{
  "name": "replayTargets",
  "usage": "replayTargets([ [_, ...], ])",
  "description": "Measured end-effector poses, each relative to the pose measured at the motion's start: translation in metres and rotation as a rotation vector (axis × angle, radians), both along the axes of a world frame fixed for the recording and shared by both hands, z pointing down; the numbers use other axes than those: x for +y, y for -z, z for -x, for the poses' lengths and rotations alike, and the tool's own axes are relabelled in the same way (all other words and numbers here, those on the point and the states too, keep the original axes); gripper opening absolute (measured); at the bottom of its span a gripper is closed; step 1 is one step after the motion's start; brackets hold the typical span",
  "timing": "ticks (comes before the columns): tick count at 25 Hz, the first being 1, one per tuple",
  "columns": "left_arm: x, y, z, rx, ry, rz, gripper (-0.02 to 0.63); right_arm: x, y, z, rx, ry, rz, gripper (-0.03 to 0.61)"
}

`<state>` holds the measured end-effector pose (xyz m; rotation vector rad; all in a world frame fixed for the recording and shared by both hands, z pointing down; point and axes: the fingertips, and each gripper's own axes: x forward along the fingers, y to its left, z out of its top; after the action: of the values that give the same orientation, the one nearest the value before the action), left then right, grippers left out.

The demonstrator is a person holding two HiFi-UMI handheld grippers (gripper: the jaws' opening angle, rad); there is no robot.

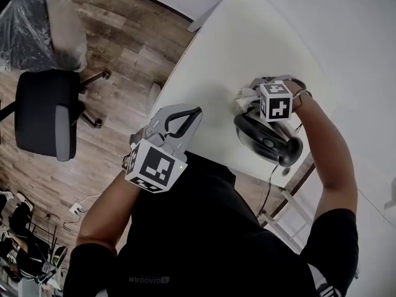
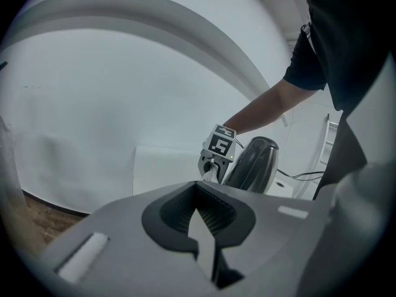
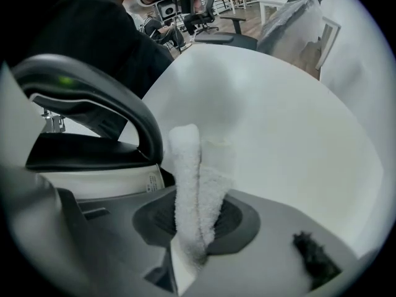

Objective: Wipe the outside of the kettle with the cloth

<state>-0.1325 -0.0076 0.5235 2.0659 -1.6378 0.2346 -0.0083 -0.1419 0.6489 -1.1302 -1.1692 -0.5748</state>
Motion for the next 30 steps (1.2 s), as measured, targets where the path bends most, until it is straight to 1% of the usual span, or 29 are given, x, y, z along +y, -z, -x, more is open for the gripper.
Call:
replayTargets([
  [3, 0.010, -0.003, 0.005, 0.006, -0.017, 0.021, 0.008, 0.002, -0.002, 0.000, -0.010, 0.003, -0.013, 0.092],
  [7, 0.018, 0.004, 0.006, -0.032, -0.017, 0.015, 0.008, 0.002, -0.002, 0.002, -0.035, 0.005, -0.035, 0.092],
  [9, 0.025, 0.014, 0.000, -0.051, -0.007, 0.009, 0.008, 0.001, 0.005, 0.002, -0.065, -0.041, -0.043, 0.092],
  [10, 0.028, 0.020, -0.004, -0.060, -0.003, 0.005, 0.008, -0.001, 0.014, 0.004, -0.094, -0.092, -0.044, 0.092],
  [11, 0.031, 0.026, -0.008, -0.071, 0.000, -0.001, 0.008, -0.006, 0.027, 0.009, -0.138, -0.156, -0.042, 0.092],
  [13, 0.034, 0.040, -0.015, -0.099, 0.006, -0.022, 0.008, -0.019, 0.064, 0.018, -0.261, -0.296, -0.045, 0.092],
  [15, 0.036, 0.051, -0.019, -0.118, 0.039, -0.033, 0.008, -0.038, 0.114, 0.016, -0.419, -0.468, -0.067, 0.092],
  [17, 0.040, 0.056, -0.017, -0.138, 0.105, -0.025, 0.008, -0.060, 0.169, -0.003, -0.610, -0.670, -0.127, 0.092],
  [18, 0.040, 0.059, -0.015, -0.150, 0.138, -0.021, 0.008, -0.071, 0.194, -0.020, -0.721, -0.792, -0.174, 0.092],
  [19, 0.040, 0.064, -0.015, -0.158, 0.164, -0.024, 0.008, -0.080, 0.215, -0.042, -0.834, -0.941, -0.216, 0.092],
  [20, 0.039, 0.071, -0.019, -0.157, 0.181, -0.035, 0.008, -0.084, 0.230, -0.070, -0.930, -1.116, -0.233, 0.092],
  [21, 0.040, 0.079, -0.029, -0.154, 0.186, -0.052, 0.008, -0.082, 0.239, -0.102, -0.997, -1.304, -0.218, 0.094],
  [22, 0.041, 0.087, -0.043, -0.157, 0.177, -0.069, 0.008, -0.075, 0.244, -0.133, -1.032, -1.477, -0.179, 0.093],
  [23, 0.042, 0.094, -0.055, -0.171, 0.155, -0.082, 0.008, -0.066, 0.245, -0.159, -1.046, -1.613, -0.128, 0.094],
  [24, 0.043, 0.100, -0.066, -0.193, 0.125, -0.093, 0.008, -0.057, 0.246, -0.176, -1.052, -1.710, -0.074, 0.094],
  [25, 0.043, 0.104, -0.074, -0.218, 0.094, -0.102, 0.008, -0.049, 0.248, -0.187, -1.057, -1.774, -0.026, 0.094],
  [27, 0.040, 0.108, -0.084, -0.251, 0.043, -0.114, 0.008, -0.038, 0.257, -0.194, -1.072, -1.837, 0.031, 0.092],
  [28, 0.038, 0.109, -0.088, -0.258, 0.019, -0.117, 0.008, -0.032, 0.261, -0.195, -1.073, -1.844, 0.032, 0.094],
  [29, 0.035, 0.108, -0.091, -0.265, -0.010, -0.122, 0.008, -0.026, 0.264, -0.193, -1.063, -1.835, 0.010, 0.094],
  [30, 0.029, 0.110, -0.093, -0.276, -0.044, -0.133, 0.008, -0.021, 0.264, -0.191, -1.043, -1.814, -0.031, 0.094],
])
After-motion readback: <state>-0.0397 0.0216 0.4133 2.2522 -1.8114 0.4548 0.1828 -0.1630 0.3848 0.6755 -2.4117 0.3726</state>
